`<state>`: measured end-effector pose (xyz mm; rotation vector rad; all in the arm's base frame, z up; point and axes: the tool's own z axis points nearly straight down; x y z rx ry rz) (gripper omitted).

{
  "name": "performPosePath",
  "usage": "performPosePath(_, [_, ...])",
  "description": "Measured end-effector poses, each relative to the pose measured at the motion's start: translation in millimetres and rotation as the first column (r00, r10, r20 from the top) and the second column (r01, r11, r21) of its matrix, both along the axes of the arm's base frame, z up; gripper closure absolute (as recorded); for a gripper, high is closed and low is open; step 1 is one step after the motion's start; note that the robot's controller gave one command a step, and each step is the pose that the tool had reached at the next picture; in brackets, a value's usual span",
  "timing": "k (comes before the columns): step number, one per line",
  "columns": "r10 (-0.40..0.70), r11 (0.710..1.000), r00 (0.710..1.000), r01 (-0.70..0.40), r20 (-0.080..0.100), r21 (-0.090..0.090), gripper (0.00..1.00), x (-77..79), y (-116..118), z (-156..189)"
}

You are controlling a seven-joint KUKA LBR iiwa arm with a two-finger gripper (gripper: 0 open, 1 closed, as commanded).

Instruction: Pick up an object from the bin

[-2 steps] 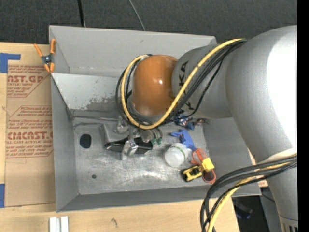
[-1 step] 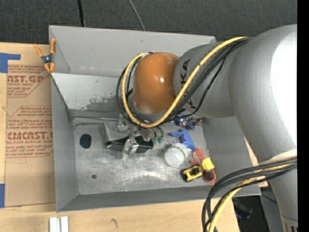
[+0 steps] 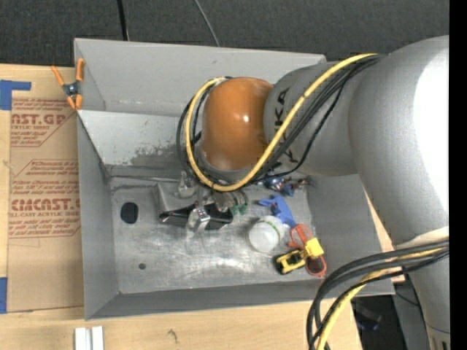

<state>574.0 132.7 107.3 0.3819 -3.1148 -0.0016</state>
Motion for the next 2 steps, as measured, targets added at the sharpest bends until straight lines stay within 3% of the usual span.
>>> performPosePath(2, [0.000, 1.000, 1.000, 0.000, -0.008, -0.003, 1.00, -3.1, -1, 25])
